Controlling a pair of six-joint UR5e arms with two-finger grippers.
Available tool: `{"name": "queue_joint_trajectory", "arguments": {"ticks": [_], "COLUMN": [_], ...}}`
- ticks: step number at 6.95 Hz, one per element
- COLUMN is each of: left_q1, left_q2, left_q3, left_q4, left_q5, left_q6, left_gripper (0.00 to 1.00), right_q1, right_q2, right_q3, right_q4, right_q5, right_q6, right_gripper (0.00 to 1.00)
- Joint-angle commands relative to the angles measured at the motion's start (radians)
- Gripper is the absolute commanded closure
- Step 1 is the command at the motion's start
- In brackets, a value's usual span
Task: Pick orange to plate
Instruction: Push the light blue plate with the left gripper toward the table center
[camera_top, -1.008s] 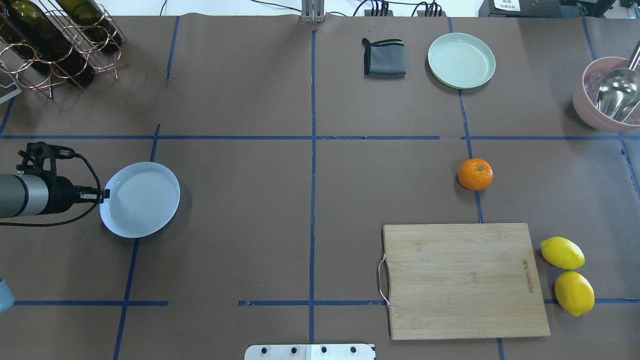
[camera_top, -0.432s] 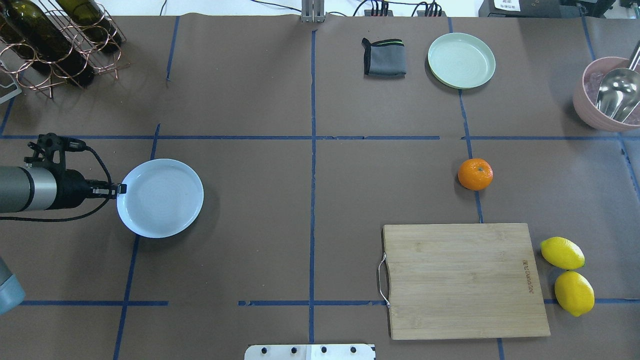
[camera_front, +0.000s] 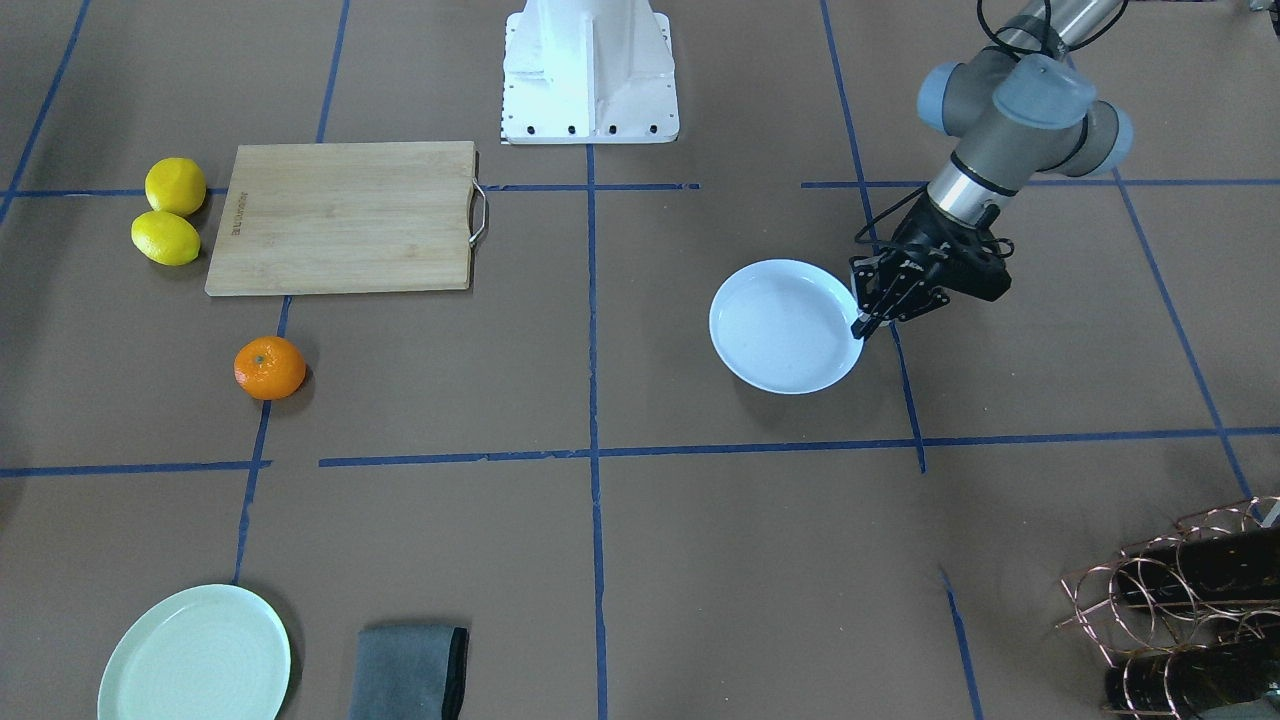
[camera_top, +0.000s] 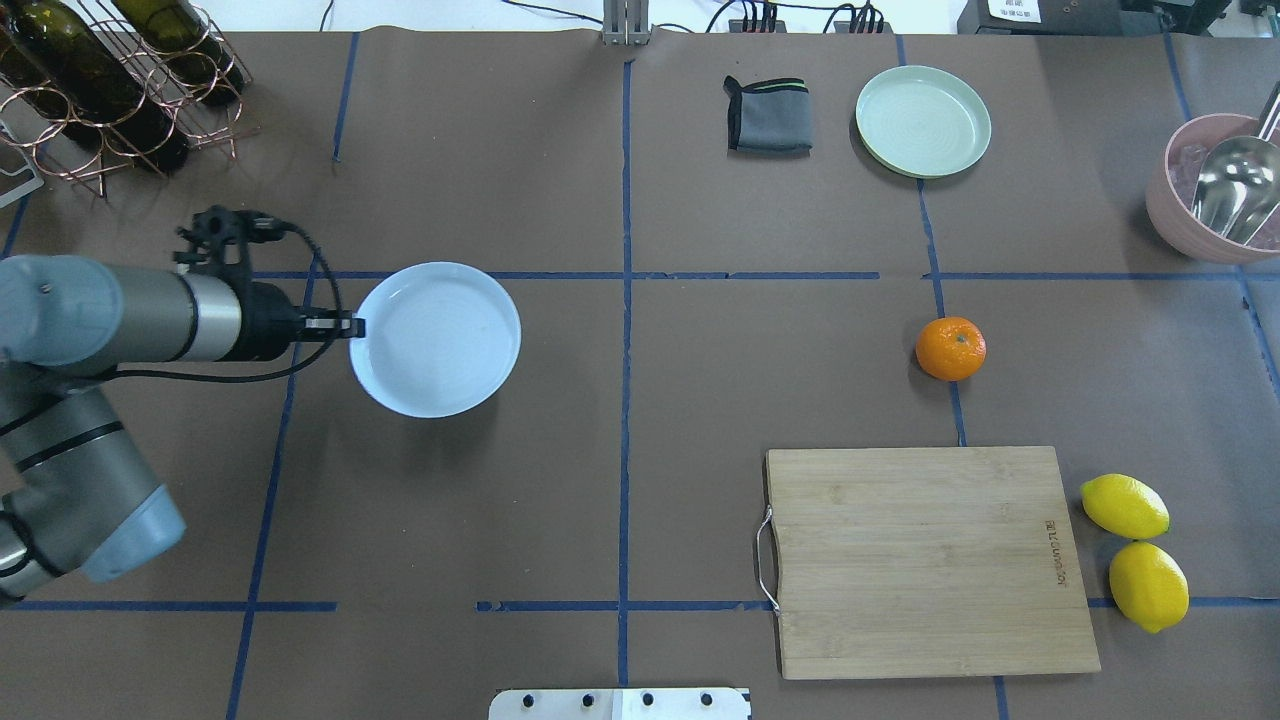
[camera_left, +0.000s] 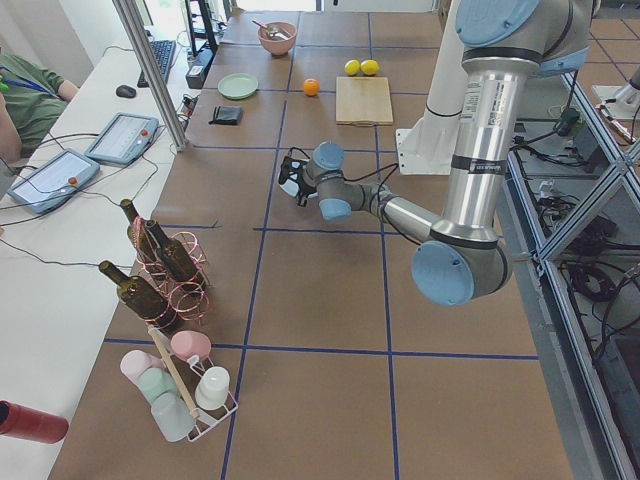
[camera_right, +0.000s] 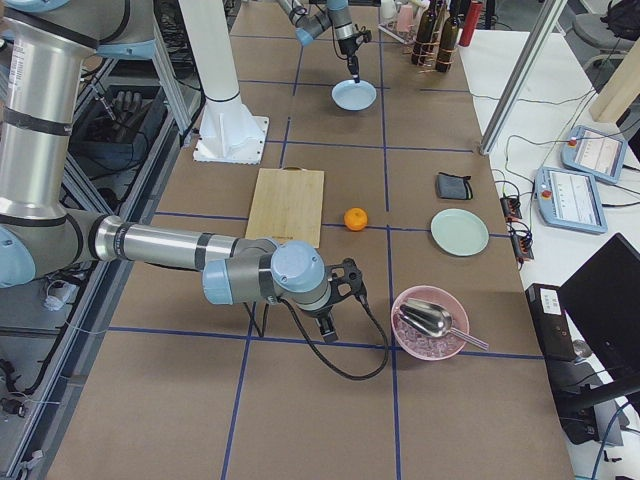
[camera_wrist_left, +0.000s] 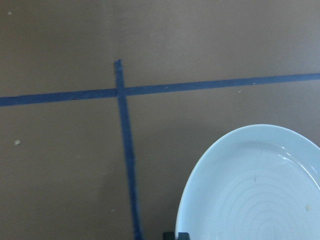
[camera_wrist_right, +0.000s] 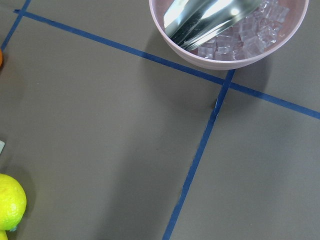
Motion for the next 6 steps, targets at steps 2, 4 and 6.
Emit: {"name": "queue_joint_trajectory", "arguments": {"ticks": [2, 4, 6], "left_q1": [0.124, 0.166, 0.176], "left_q2": [-0.294, -0.370, -0.381], "left_q3": [0.165, 0.245, 0.256], "left_q4": [0.132, 0.131, 0.129], "left_q5": [0.100, 0.135, 0.151], "left_q6": [-0.159, -0.178, -0.172], "left_gripper": [1.00, 1.00, 0.82], "right_q1": [0.000, 0.000, 0.000], "right_q2": [0.000, 0.000, 0.000], "right_q3": [-0.001, -0.001, -0.006], "right_q4": [0.000, -0.002, -0.002], "right_q5": [0.000, 0.000, 0.000], "right_q6": [0.000, 0.000, 0.000], "right_gripper": [0.00, 0.00, 0.00]}}
